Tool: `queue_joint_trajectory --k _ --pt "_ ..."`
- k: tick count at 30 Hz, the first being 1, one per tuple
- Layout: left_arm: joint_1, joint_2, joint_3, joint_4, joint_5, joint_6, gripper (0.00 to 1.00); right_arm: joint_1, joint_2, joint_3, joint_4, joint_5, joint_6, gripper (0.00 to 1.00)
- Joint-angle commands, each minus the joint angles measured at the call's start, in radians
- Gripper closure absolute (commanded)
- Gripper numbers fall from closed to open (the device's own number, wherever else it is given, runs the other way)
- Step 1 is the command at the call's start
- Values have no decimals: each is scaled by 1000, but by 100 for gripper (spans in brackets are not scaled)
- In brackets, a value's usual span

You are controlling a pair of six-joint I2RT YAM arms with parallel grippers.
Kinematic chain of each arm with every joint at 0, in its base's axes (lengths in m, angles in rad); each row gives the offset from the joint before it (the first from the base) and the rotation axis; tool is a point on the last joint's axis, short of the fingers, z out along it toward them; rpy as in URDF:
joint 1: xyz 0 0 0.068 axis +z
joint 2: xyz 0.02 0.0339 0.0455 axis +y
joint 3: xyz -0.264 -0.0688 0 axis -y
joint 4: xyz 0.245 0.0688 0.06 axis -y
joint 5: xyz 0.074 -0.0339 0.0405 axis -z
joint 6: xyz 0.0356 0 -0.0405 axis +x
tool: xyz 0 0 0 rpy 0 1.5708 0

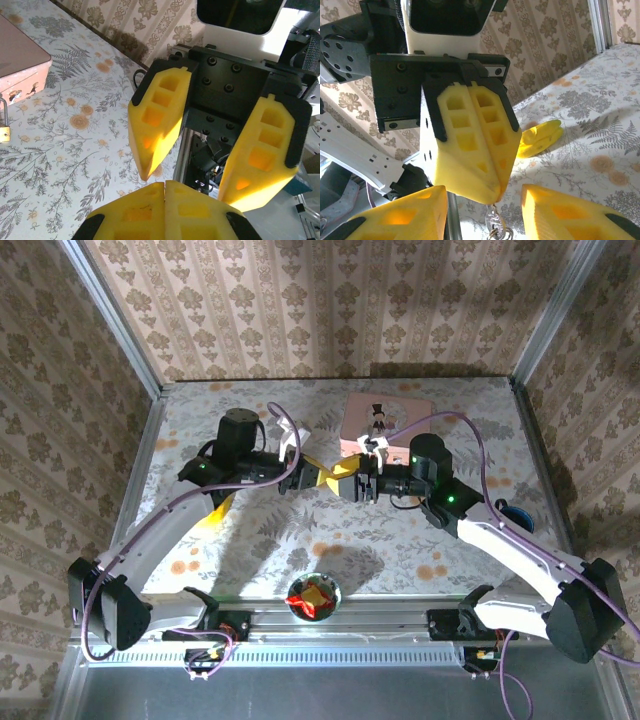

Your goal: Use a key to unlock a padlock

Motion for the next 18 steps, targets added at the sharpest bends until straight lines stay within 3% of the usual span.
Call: queue_joint_trajectory --k 1,18 --pt "-2 -28 27 3 45 20 100 5 2 24 -33 -19 -35 58" --pt "7 -39 15 80 82 -31 100 6 12 2 21 -104 -2 68"
